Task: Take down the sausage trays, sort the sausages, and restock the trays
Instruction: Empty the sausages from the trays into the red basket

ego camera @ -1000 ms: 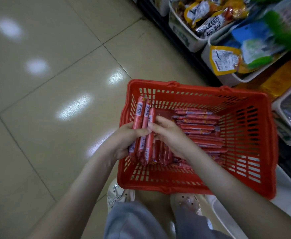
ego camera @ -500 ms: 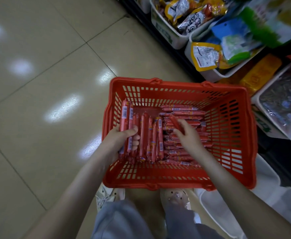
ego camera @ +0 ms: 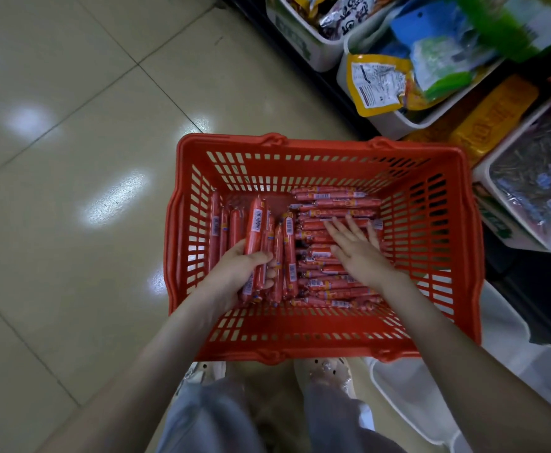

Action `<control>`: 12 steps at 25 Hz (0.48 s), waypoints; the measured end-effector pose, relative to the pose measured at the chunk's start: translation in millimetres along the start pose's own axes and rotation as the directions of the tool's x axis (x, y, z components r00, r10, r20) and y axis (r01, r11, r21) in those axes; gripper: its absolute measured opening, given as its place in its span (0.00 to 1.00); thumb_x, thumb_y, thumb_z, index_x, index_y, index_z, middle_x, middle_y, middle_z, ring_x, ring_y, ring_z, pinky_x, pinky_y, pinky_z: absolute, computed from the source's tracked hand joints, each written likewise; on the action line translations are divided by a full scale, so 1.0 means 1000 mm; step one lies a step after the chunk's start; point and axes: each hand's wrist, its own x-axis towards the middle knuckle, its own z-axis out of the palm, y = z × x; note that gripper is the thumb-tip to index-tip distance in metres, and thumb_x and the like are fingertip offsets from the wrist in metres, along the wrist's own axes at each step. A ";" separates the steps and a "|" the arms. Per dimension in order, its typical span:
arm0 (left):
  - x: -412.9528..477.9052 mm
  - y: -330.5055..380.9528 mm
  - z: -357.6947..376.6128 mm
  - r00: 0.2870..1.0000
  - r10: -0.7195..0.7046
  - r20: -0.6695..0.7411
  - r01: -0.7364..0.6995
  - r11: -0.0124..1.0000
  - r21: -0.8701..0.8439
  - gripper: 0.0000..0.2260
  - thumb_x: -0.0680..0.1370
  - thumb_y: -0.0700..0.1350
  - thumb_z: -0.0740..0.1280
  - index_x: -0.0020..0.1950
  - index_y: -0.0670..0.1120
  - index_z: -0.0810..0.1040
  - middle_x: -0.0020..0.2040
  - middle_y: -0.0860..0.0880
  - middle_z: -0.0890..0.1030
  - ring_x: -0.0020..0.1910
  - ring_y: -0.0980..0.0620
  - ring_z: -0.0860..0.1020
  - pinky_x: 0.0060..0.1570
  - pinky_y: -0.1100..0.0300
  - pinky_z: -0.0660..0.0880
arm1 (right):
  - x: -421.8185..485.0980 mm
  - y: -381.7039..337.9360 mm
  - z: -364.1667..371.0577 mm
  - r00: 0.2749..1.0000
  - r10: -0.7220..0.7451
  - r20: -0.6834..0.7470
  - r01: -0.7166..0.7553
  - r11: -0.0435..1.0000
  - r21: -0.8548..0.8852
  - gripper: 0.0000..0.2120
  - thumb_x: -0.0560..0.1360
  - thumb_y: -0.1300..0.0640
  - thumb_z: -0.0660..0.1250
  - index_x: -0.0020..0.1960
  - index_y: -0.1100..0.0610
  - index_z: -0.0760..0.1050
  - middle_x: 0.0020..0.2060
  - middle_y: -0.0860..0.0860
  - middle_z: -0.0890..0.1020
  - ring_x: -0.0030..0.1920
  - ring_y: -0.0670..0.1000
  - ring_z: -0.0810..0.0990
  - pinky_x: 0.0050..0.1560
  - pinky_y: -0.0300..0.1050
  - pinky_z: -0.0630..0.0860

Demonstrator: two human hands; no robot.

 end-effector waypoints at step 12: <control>0.005 -0.007 0.012 0.968 -0.104 0.231 0.064 0.983 0.173 0.10 0.80 0.43 0.64 0.59 0.41 0.76 0.51 0.42 0.83 0.48 0.47 0.83 0.47 0.54 0.80 | -0.017 -0.079 -0.008 0.987 0.158 0.031 -0.064 0.210 0.976 0.07 0.81 0.56 0.59 0.54 0.58 0.72 0.40 0.53 0.80 0.42 0.52 0.80 0.48 0.52 0.77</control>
